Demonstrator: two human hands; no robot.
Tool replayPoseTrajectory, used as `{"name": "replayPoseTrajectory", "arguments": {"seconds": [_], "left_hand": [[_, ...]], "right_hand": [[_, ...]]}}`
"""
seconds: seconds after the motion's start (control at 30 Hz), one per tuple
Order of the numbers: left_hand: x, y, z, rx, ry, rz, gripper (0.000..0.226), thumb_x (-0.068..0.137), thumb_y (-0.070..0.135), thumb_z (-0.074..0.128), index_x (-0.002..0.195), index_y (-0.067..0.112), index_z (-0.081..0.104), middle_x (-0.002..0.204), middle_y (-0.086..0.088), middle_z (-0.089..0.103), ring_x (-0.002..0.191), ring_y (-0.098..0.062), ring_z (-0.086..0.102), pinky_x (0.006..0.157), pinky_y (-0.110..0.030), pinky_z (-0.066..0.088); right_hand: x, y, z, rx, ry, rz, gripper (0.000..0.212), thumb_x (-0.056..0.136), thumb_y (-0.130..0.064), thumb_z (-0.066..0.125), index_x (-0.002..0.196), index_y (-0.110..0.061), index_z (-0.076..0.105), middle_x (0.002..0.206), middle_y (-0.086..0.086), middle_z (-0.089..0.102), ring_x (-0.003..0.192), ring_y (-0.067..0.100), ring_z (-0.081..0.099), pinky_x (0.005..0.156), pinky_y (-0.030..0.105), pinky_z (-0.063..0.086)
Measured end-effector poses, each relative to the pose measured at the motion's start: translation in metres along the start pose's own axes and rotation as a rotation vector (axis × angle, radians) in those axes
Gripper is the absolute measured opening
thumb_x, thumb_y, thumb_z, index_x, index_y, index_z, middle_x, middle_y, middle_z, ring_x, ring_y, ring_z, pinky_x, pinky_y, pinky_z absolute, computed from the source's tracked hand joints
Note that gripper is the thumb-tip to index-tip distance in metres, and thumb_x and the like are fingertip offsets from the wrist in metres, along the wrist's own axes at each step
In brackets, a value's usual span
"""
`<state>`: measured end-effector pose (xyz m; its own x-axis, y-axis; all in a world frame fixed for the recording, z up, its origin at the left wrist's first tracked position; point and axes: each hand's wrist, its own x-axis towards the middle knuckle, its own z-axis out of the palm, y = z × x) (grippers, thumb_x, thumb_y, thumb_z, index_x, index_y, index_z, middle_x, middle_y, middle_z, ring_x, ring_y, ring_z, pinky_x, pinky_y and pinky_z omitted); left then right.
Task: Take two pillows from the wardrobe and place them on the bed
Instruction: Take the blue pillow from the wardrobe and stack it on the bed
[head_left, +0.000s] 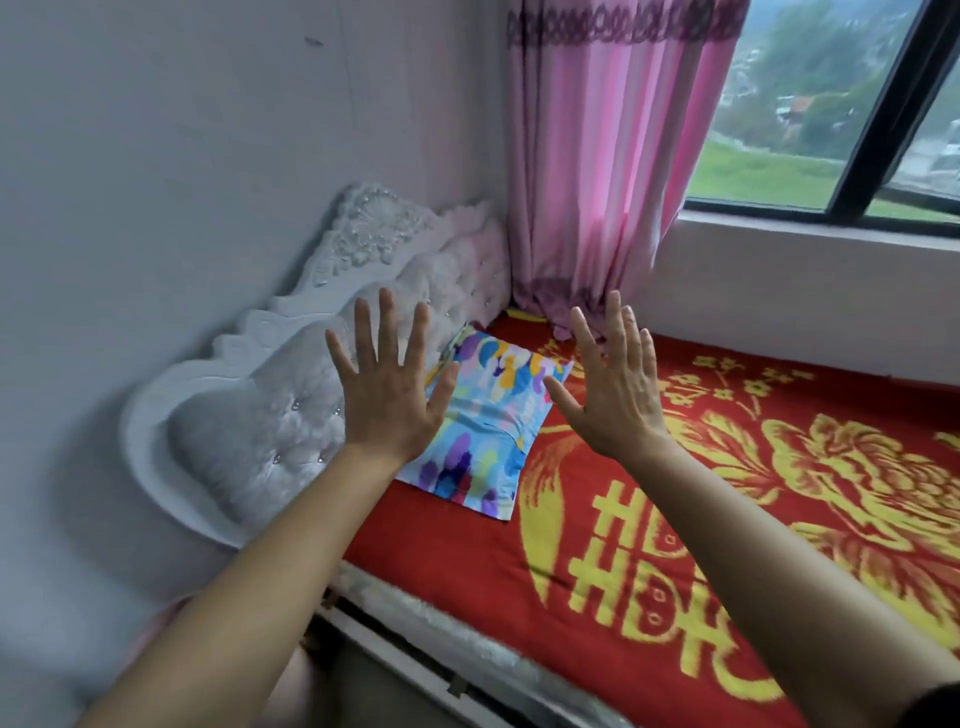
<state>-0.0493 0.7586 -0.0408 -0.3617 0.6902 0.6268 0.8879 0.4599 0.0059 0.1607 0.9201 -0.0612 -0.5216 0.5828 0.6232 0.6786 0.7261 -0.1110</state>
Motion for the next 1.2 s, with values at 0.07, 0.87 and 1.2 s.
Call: {"name": "replayPoseTrajectory", "arguments": {"seconds": [0.07, 0.87, 1.2], "left_hand": [[-0.021, -0.008, -0.035, 0.055, 0.018, -0.044, 0.073, 0.096, 0.059, 0.030, 0.155, 0.021, 0.012, 0.163, -0.015, 0.003, 0.150, -0.037, -0.001, 0.114, -0.069, 0.005], [-0.490, 0.027, -0.349, 0.683, -0.144, -0.942, 0.074, 0.096, 0.058, 0.026, 0.155, 0.018, 0.008, 0.163, -0.016, -0.003, 0.150, -0.034, -0.001, 0.115, -0.066, 0.011], [-0.616, -0.017, -0.414, 0.667, -0.159, -1.037, 0.074, 0.094, 0.059, 0.026, 0.155, 0.018, 0.011, 0.163, -0.018, 0.001, 0.150, -0.036, 0.001, 0.115, -0.066, 0.012]], "right_hand": [[-0.001, -0.015, -0.012, 0.051, 0.021, -0.019, 0.083, 0.090, -0.062, 0.048, 0.155, -0.026, 0.011, 0.164, 0.013, -0.007, 0.150, 0.032, 0.000, 0.120, 0.053, 0.011], [-0.291, -0.244, -0.104, 0.723, -0.330, -0.818, 0.084, 0.091, -0.059, 0.046, 0.156, -0.023, 0.009, 0.162, 0.020, 0.000, 0.149, 0.038, 0.006, 0.118, 0.057, 0.015], [-0.367, -0.343, -0.157, 0.637, -0.348, -0.930, 0.082, 0.093, -0.062, 0.039, 0.155, -0.027, -0.001, 0.163, 0.017, -0.008, 0.150, 0.036, -0.002, 0.120, 0.052, 0.007]]}}
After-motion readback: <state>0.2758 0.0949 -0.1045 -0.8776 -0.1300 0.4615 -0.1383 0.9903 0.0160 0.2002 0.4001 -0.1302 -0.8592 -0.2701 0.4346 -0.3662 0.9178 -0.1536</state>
